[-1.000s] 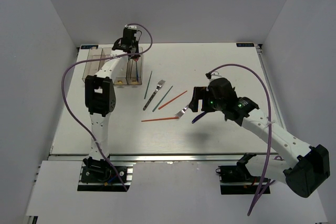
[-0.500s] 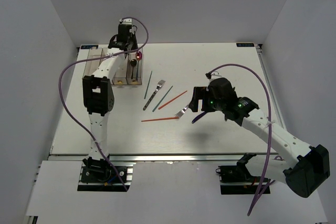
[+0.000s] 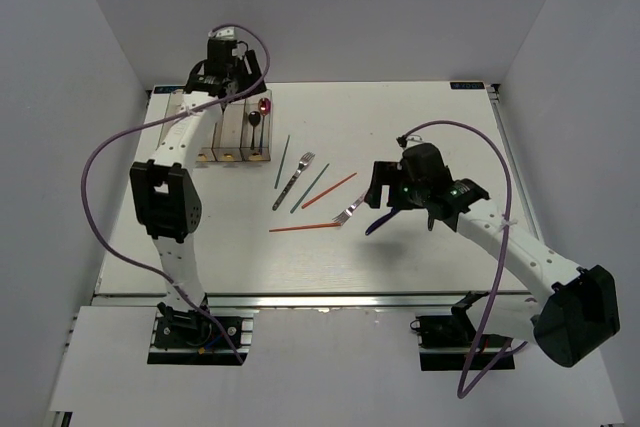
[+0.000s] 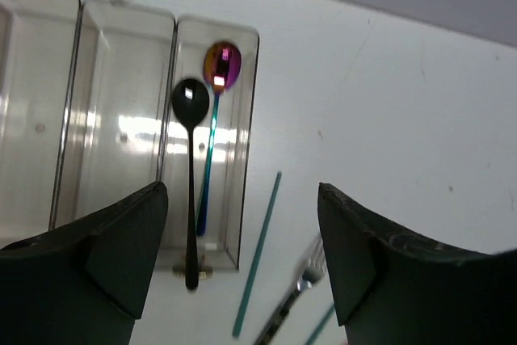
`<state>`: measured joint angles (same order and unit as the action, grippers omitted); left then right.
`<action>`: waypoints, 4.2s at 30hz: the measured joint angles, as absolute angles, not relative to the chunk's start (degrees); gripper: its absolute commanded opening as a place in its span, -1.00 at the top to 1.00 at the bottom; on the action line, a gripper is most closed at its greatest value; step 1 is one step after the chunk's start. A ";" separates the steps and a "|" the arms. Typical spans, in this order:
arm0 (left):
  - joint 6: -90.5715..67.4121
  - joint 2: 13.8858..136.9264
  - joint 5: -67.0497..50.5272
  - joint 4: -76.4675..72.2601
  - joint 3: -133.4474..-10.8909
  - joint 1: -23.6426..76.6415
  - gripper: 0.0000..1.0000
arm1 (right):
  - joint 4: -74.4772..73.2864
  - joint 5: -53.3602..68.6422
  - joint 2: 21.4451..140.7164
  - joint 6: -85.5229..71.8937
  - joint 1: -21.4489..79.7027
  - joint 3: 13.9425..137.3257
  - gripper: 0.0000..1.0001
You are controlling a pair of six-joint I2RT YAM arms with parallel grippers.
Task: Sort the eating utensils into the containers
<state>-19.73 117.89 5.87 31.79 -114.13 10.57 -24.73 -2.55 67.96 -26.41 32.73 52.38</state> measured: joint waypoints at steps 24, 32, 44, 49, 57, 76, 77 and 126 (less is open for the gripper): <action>-28.97 106.26 5.34 30.98 -81.23 14.33 0.78 | -25.30 -1.72 63.57 -25.36 29.95 47.00 -0.75; -28.73 110.85 8.95 33.47 -87.74 14.15 0.79 | -25.41 -2.46 63.57 -24.60 29.89 47.00 -0.75; -28.45 113.27 9.21 34.46 -89.91 12.88 0.80 | -25.39 -2.61 63.57 -23.97 29.63 47.00 -0.75; -28.18 113.32 9.67 34.79 -92.29 12.84 0.78 | -25.39 -2.61 63.57 -23.79 29.63 47.00 -0.75; -27.90 111.68 9.65 35.42 -91.05 12.86 0.73 | -25.39 -2.55 63.57 -23.77 29.63 47.00 -0.74; -24.21 117.91 9.69 42.85 -97.19 11.09 0.83 | -25.61 -1.96 64.31 -23.14 29.63 47.16 -0.74; -24.05 118.56 9.26 43.33 -97.80 10.94 0.83 | -25.58 -1.96 64.45 -23.07 29.63 47.16 -0.74; -25.89 49.82 16.71 32.08 -45.28 10.83 -0.96 | -30.28 -13.96 86.39 -26.87 9.87 54.22 -0.50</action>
